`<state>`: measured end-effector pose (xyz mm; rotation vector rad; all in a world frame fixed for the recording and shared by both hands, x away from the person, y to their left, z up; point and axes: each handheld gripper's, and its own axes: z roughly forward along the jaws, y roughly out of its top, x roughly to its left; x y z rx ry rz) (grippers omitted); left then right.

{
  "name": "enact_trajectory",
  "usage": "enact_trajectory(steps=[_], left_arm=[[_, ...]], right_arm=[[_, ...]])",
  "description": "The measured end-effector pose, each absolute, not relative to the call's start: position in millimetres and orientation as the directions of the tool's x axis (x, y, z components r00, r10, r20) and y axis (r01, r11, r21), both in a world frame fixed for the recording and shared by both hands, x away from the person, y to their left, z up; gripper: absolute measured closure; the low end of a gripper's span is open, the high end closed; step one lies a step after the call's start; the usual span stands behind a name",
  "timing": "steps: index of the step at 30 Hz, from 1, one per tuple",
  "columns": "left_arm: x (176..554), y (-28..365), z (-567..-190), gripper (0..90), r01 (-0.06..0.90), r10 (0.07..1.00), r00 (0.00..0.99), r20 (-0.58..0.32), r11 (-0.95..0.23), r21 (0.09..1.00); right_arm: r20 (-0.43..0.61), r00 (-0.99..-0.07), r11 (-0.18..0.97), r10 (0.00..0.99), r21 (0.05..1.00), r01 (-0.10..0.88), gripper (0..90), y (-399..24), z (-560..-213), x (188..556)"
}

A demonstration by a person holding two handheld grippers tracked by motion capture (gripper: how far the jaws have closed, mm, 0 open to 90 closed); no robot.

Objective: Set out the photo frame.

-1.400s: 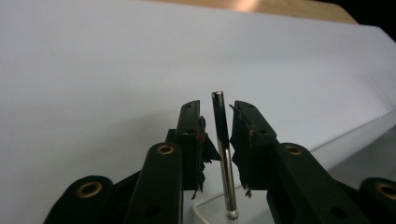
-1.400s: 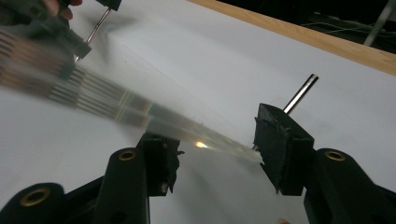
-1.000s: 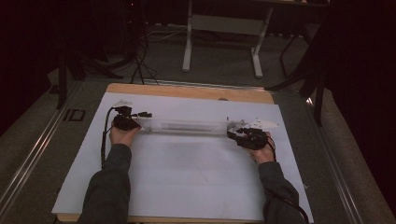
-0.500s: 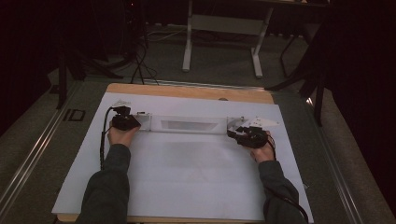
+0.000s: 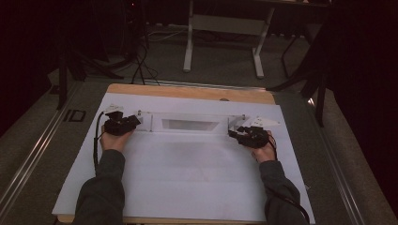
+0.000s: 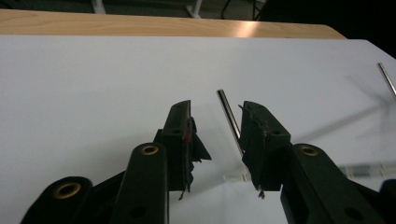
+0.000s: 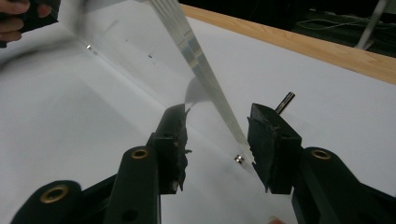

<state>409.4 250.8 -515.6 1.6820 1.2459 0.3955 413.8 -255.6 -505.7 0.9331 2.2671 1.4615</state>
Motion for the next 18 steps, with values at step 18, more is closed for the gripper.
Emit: enact_trajectory(steps=[18], left_arm=[[383, 252, -517, 53.5, 0.457, 0.820, 0.541, -0.184, -0.104, 0.883]], right_arm=[[0.107, -0.746, 0.276, 0.658, 0.887, 0.371, 57.4, -255, -504, 416]])
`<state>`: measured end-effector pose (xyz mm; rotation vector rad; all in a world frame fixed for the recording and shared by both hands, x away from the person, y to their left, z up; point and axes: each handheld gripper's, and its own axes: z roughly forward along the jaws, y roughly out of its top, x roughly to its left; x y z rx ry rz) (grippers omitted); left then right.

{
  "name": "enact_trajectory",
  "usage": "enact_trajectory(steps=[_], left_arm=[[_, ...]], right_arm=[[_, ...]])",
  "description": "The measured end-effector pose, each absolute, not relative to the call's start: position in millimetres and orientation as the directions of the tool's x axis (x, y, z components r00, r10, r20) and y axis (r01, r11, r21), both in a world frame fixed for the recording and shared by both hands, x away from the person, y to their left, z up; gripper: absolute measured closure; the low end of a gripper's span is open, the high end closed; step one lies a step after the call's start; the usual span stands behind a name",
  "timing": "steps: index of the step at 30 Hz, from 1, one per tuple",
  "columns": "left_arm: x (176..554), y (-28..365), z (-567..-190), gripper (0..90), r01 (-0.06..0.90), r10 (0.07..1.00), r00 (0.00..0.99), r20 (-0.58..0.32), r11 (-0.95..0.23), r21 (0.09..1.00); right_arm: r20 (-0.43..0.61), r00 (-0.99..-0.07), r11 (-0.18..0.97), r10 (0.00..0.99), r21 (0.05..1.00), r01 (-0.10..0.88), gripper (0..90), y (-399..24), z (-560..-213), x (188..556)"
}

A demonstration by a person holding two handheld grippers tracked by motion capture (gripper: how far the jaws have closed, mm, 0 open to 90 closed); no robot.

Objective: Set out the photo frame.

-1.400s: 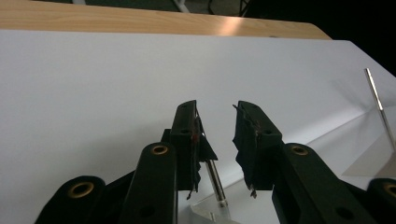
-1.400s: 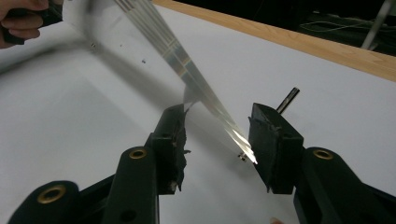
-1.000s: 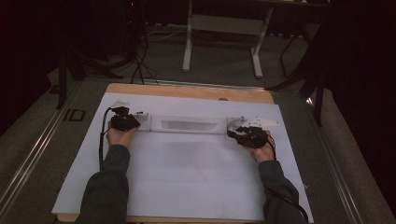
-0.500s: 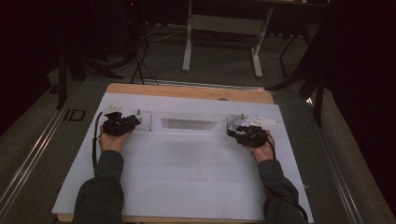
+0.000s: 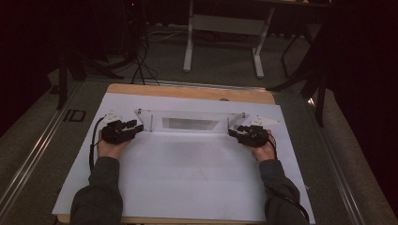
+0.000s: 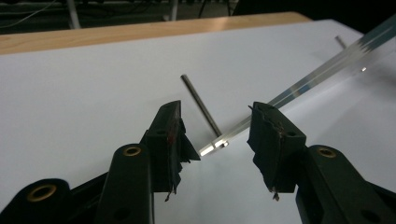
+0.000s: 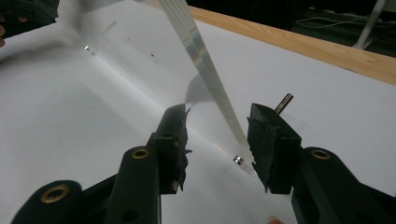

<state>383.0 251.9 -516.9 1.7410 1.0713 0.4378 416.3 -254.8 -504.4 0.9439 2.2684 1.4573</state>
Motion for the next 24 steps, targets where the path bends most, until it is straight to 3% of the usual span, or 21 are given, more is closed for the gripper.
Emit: enact_trajectory(steps=[8, 24], left_arm=[[375, 251, -517, 45.9, 0.436, 0.816, 0.560, -0.144, -0.142, 0.889], [379, 220, -506, 41.9, 0.347, 0.799, 0.600, -0.038, -0.217, 0.912]], right_arm=[[0.106, -0.747, 0.277, 0.657, 0.887, 0.370, 57.3, -255, -504, 416], [0.113, -0.736, 0.266, 0.668, 0.887, 0.378, 57.7, -254, -504, 418]])
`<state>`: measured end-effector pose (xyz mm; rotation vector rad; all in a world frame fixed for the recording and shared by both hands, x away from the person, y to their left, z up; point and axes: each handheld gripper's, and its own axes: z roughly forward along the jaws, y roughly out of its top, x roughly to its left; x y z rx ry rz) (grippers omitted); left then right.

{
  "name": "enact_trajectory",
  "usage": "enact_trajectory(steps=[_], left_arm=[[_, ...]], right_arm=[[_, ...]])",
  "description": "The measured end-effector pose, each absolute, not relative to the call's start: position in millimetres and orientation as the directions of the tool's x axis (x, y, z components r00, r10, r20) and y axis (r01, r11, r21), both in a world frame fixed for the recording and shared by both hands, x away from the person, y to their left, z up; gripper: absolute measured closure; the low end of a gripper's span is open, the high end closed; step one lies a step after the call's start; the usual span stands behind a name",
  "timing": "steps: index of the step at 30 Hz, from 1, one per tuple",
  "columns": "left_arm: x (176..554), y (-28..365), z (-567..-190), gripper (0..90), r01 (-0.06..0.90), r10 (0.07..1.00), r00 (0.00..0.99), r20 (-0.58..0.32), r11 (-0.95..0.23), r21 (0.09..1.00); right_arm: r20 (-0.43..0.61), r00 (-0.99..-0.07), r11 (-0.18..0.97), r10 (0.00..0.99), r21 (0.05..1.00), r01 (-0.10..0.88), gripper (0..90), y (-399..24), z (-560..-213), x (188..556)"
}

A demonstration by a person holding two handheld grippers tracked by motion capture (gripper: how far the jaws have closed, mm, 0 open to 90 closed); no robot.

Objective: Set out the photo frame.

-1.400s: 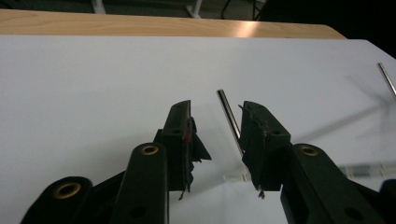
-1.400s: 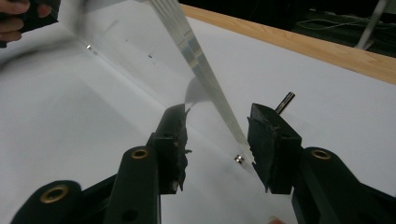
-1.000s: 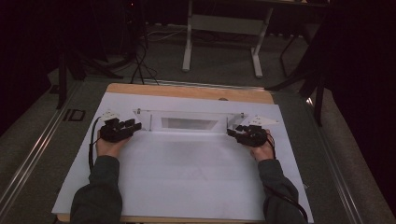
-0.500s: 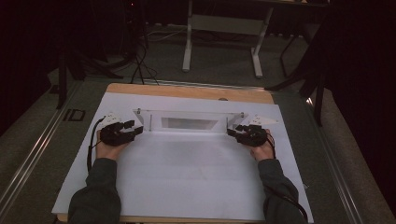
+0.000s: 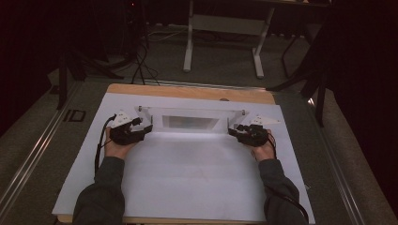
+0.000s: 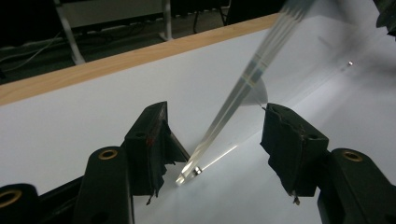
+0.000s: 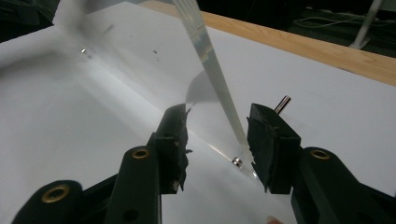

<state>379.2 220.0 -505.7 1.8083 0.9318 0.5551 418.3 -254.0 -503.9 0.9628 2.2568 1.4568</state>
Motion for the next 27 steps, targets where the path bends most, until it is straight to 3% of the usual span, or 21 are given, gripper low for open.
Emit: enact_trajectory(steps=[21, 27], left_arm=[[383, 201, -504, 44.3, 0.339, 0.814, 0.579, -0.037, -0.199, 0.920], [385, 198, -503, 44.3, 0.340, 0.830, 0.558, -0.025, -0.201, 0.918]], right_arm=[[0.116, -0.707, 0.242, 0.698, 0.891, 0.385, 58.5, -251, -503, 420], [0.042, -0.688, 0.285, 0.724, 0.891, 0.354, 61.0, -244, -499, 418]])
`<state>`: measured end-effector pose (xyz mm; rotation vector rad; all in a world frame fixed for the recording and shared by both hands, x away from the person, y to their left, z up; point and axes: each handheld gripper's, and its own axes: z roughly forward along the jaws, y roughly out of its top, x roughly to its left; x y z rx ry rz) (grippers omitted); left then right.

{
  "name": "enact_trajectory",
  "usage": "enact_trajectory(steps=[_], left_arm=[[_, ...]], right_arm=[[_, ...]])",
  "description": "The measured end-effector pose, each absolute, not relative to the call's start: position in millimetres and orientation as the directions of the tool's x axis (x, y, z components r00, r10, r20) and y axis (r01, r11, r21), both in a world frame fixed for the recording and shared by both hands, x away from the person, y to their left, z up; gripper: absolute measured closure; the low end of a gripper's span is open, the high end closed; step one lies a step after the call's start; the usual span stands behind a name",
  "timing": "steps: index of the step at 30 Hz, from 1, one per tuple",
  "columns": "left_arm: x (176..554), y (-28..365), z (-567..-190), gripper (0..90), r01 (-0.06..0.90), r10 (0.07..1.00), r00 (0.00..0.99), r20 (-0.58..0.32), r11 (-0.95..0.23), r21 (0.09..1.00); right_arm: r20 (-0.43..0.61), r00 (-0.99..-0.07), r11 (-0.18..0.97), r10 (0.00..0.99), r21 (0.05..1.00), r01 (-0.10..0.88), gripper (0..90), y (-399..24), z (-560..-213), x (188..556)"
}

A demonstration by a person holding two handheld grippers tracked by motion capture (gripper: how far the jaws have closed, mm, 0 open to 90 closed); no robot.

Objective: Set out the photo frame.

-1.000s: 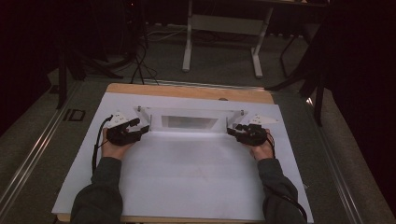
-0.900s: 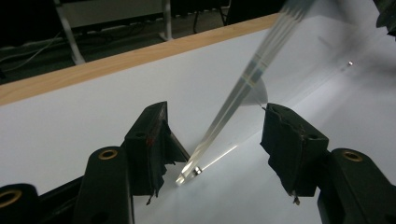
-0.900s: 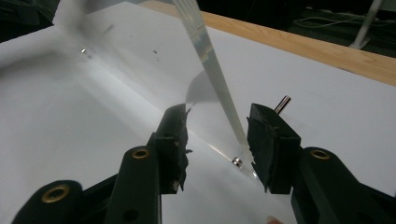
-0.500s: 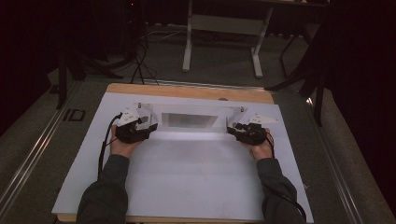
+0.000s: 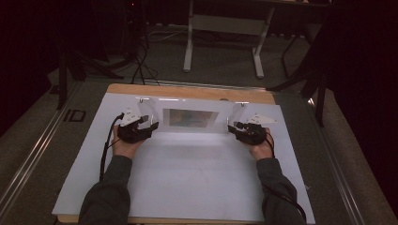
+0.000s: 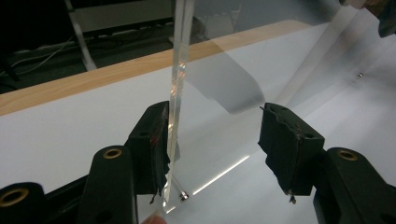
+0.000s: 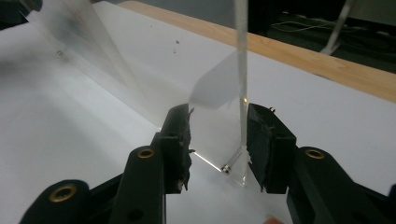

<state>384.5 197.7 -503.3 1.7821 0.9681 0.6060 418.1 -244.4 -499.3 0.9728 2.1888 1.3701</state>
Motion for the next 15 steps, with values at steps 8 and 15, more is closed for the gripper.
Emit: enact_trajectory(steps=[8, 15], left_arm=[[389, 193, -502, 43.5, 0.337, 0.847, 0.532, 0.007, -0.220, 0.916], [398, 189, -497, 43.5, 0.357, 0.857, 0.515, 0.025, -0.241, 0.903]], right_arm=[[-0.015, -0.666, 0.315, 0.746, 0.889, 0.332, 62.9, -238, -497, 418], [-0.016, -0.655, 0.321, 0.756, 0.880, 0.349, 63.7, -236, -493, 425]])
